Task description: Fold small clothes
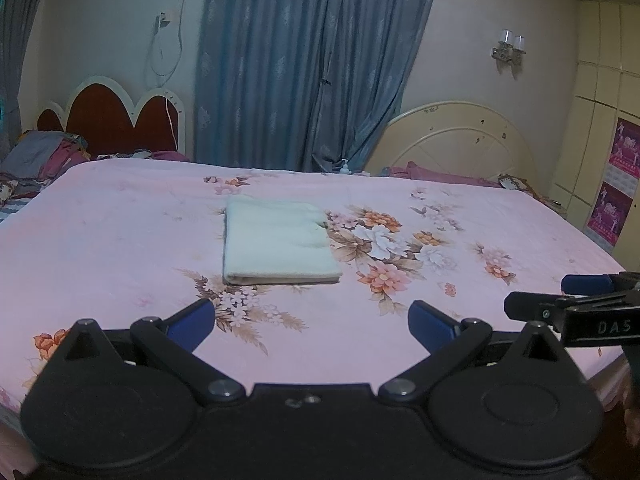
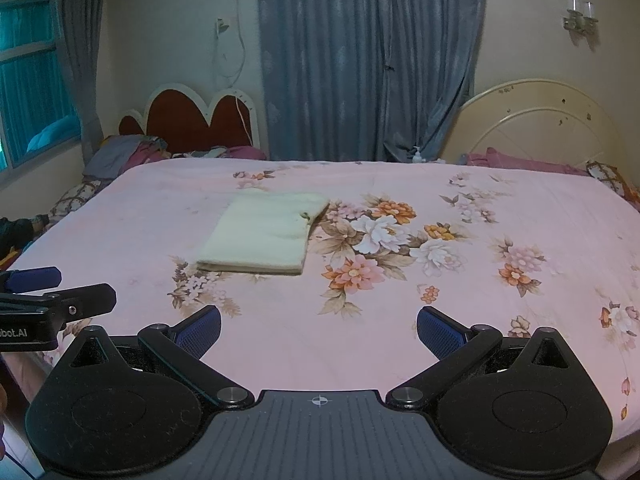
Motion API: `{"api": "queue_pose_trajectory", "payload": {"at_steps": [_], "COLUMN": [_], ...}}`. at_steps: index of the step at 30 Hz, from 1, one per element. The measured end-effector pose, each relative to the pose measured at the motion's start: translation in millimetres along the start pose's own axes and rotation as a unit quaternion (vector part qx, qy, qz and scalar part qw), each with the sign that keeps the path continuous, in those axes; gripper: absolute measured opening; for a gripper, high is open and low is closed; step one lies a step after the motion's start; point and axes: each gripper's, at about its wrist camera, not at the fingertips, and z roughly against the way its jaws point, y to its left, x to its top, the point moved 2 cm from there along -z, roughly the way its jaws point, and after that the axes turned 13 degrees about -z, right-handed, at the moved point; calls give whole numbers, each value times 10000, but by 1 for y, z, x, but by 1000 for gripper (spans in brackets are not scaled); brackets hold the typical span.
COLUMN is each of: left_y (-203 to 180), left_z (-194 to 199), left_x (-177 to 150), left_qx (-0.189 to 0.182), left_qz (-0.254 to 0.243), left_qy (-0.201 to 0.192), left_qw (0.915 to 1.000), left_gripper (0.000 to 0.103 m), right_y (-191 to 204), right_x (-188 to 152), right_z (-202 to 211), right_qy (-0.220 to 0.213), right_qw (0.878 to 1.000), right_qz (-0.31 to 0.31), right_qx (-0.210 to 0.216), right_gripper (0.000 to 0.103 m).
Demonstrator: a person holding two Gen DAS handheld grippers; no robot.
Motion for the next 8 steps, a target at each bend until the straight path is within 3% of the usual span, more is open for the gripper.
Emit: {"api": "queue_pose_trajectory", "payload": {"at_steps": [8], "left_y": [1], "left_z": [-4], "left_x": [0], "left_qx": [80], "left_qz": [2], "left_qy": [-22], "left_qw": [10000], "left_gripper": [102], "right_y": [-3], "right_x": [2], "right_z": [-2], "right_qy": [-10], "right_qw": [10000], "right_qz": [7], "right_qx": [49], "right_gripper": [103]}}
